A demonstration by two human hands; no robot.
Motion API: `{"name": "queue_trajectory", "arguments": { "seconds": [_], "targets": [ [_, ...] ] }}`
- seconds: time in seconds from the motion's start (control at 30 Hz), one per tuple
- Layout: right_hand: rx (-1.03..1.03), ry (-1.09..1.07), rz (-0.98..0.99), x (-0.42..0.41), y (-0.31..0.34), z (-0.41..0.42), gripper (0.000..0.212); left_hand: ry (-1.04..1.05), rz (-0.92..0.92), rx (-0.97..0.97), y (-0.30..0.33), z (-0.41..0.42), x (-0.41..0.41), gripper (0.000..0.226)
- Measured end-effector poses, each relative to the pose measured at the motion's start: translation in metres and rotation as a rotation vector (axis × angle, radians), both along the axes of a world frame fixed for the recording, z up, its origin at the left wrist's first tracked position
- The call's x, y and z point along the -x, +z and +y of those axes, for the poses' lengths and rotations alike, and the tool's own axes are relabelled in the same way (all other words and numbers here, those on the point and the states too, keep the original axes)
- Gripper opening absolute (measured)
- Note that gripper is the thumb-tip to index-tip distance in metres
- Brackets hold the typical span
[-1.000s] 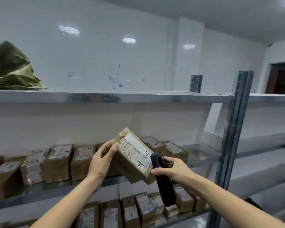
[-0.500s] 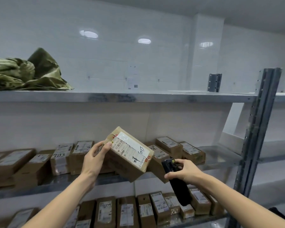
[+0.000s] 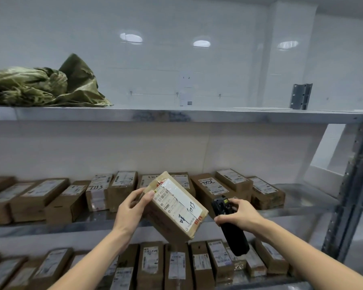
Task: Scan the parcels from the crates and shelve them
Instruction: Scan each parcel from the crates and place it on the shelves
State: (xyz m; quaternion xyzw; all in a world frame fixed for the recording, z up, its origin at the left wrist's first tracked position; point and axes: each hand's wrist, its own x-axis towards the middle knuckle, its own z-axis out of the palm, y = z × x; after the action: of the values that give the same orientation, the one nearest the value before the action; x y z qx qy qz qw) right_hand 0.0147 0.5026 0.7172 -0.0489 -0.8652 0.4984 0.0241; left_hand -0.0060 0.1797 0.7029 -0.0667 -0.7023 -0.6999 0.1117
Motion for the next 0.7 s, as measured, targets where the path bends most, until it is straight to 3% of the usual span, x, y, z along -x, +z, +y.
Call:
{"name": "queue_trajectory", "arguments": {
  "seconds": [0.4, 0.57, 0.7],
  "targets": [
    [-0.037, 0.053, 0.027, -0.001, 0.01, -0.003, 0.106, 0.032, 0.019, 0.01, -0.005, 0.005, -0.002, 0.062],
    [-0.047, 0.088, 0.052, -0.026, 0.024, 0.02, 0.095, 0.035, 0.032, 0.004, 0.004, 0.032, -0.024, 0.052],
    [-0.074, 0.106, 0.082, -0.049, 0.035, 0.048, 0.098, 0.033, 0.033, 0.005, 0.011, 0.065, -0.042, 0.054]
  ]
}}
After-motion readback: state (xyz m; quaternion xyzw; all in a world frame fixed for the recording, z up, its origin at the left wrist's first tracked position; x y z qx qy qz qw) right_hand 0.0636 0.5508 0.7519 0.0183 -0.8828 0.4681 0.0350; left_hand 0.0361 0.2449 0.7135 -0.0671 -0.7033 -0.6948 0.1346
